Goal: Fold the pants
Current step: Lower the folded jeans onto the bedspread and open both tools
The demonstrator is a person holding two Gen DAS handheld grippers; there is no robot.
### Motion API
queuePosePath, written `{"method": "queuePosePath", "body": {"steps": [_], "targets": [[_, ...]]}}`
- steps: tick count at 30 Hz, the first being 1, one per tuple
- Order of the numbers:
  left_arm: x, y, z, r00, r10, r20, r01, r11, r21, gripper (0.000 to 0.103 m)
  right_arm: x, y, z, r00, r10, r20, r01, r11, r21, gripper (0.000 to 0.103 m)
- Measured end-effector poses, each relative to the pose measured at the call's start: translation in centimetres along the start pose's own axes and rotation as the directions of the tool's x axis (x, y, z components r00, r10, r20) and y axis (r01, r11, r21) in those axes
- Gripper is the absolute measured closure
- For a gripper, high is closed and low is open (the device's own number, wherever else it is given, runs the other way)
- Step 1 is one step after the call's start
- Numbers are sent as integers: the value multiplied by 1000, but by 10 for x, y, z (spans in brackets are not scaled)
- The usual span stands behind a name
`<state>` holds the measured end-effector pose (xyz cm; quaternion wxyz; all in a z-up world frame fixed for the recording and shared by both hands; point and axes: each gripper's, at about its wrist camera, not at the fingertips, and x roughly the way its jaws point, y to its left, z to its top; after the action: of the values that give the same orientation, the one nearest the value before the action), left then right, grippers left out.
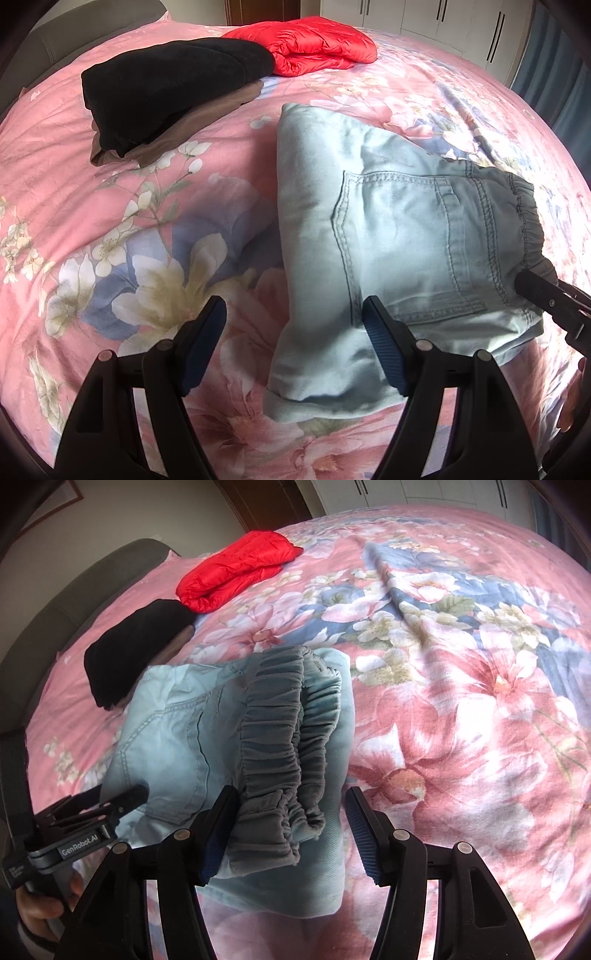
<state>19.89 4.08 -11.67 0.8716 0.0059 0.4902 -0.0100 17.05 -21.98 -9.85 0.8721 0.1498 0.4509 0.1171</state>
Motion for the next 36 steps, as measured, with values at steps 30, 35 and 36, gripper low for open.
{"method": "queuePosePath", "body": {"steps": [30,35,36], "targets": [[-8,7,-22,999,-31,-15,31,999,-11,25,-19,17,-25,997,-81,19,82,992,-93,44],[-9,6,-23,999,-28,-19,28,1000,-15,25,-23,16,-29,996,-84,25,86,992,-91,44],[-8,5,-23,999,-26,-20,26,1000,-13,25,-24,17,-29,996,-86,26,89,992,-93,44]]}}
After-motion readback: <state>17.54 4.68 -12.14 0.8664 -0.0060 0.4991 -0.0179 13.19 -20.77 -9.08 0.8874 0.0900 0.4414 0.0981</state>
